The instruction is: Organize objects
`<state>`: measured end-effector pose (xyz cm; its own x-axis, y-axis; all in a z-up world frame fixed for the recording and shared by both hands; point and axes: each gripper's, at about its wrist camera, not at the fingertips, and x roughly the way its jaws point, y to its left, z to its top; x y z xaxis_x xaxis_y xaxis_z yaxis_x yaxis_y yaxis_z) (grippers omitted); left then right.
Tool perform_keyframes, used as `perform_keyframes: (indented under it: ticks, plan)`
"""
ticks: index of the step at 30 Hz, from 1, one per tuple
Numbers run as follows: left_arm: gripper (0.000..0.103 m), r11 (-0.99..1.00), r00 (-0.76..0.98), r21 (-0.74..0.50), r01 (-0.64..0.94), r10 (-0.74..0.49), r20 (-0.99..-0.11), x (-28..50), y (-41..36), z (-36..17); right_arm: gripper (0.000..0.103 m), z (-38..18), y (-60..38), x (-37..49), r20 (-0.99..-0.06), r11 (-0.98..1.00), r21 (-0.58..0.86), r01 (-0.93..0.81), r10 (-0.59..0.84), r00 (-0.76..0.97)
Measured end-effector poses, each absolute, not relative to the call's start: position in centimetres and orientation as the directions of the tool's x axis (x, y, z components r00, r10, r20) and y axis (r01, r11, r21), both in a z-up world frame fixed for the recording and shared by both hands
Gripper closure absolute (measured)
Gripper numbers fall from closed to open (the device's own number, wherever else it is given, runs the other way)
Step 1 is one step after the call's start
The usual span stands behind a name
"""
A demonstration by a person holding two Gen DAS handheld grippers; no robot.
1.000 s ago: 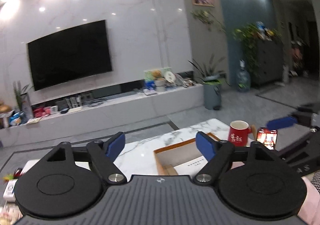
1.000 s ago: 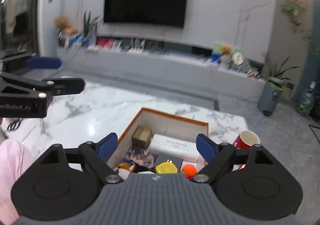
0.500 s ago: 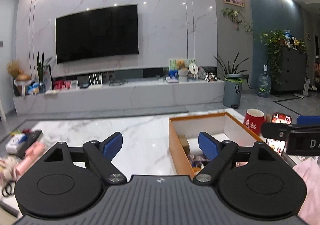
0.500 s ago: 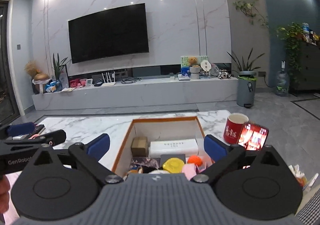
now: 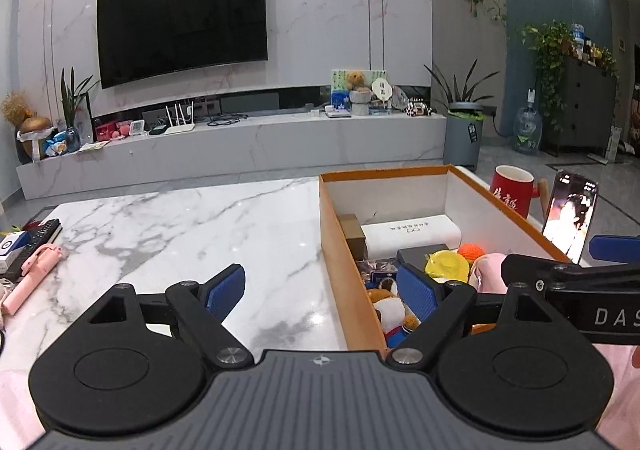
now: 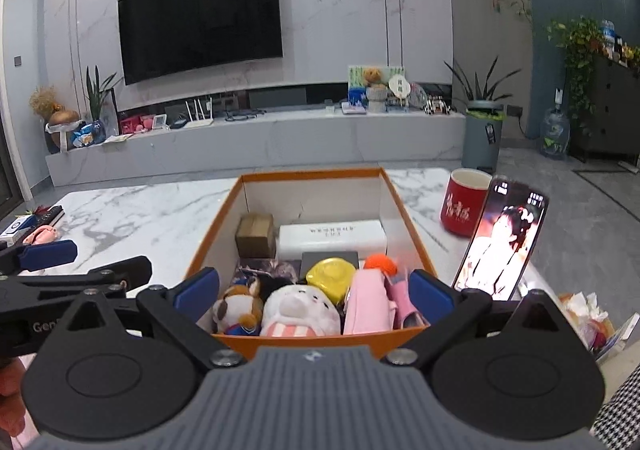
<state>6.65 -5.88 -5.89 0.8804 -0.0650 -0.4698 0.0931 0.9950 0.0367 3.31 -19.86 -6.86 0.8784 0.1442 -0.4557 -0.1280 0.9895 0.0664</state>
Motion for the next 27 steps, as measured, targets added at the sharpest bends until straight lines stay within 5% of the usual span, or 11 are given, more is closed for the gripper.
perform_keyframes:
  ticks: [27]
  plan:
    - [0.003,0.993,0.847,0.081,0.088,-0.032,-0.531,7.6,-6.1,-7.3,0.002,-9.5,-21.7,6.7,-0.514,0.991,0.073,-0.11,0.131,0.848]
